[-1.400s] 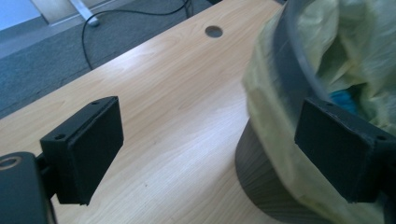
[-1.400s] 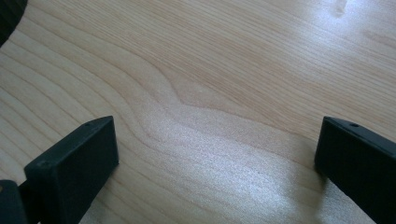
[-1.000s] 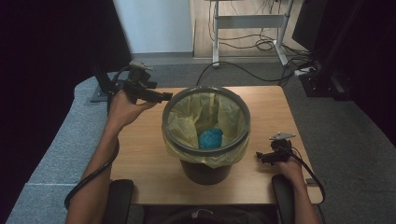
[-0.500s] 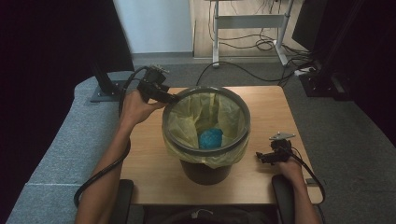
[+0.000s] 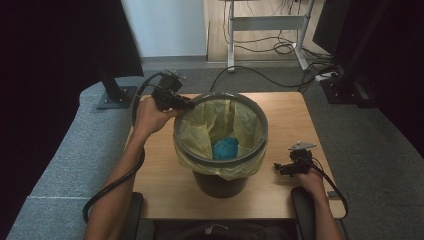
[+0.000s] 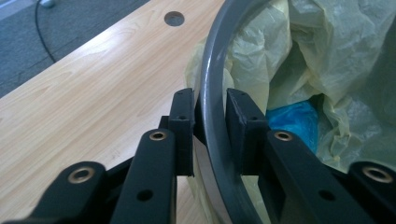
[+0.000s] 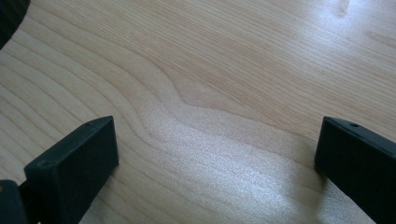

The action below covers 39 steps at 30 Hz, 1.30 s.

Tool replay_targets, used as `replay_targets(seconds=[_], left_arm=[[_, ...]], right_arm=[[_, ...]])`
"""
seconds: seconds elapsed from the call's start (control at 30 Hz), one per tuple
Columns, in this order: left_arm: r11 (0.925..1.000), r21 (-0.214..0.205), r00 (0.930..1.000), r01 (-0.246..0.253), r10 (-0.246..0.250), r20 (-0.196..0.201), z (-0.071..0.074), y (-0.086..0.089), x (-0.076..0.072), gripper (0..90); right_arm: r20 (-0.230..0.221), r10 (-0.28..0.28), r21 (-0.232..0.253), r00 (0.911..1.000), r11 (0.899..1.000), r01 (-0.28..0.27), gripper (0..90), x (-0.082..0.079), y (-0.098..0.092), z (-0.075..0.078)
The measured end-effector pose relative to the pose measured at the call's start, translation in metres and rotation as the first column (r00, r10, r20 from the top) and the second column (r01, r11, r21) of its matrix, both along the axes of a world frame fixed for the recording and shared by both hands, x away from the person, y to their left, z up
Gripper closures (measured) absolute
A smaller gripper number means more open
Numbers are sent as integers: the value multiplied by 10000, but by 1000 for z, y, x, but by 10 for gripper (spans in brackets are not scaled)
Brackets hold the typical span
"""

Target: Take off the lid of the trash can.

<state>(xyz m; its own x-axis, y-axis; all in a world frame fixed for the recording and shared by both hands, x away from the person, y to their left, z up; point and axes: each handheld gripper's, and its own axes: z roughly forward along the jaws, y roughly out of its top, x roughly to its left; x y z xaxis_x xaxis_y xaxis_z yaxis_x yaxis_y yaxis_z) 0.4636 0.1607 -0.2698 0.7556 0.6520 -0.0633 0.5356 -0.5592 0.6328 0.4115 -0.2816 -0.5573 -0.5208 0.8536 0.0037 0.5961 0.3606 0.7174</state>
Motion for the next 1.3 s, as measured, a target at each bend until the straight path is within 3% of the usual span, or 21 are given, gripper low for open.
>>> replay_targets(seconds=[0.1,0.23,0.4,0.63,1.3], left_arm=[[10000,-39,9999,-64,63,-146,1,-1,1,747],[9985,-531,9994,-110,93,-327,5,3,4,757],[9972,-725,9991,-176,148,-392,11,8,3,759],[9927,-1147,9978,-365,300,-584,12,22,3,758],[9833,-1519,9928,-1004,889,-808,11,66,0,760]], right_arm=[[2,3,-1,10000,10000,-3,0,0,0,0],[11,25,-8,10000,10000,-25,0,0,0,0],[11,36,-10,10000,10000,-36,0,0,0,0],[8,46,-4,10000,10000,-46,0,0,0,0],[8,48,-6,10000,10000,-48,0,0,0,0]])
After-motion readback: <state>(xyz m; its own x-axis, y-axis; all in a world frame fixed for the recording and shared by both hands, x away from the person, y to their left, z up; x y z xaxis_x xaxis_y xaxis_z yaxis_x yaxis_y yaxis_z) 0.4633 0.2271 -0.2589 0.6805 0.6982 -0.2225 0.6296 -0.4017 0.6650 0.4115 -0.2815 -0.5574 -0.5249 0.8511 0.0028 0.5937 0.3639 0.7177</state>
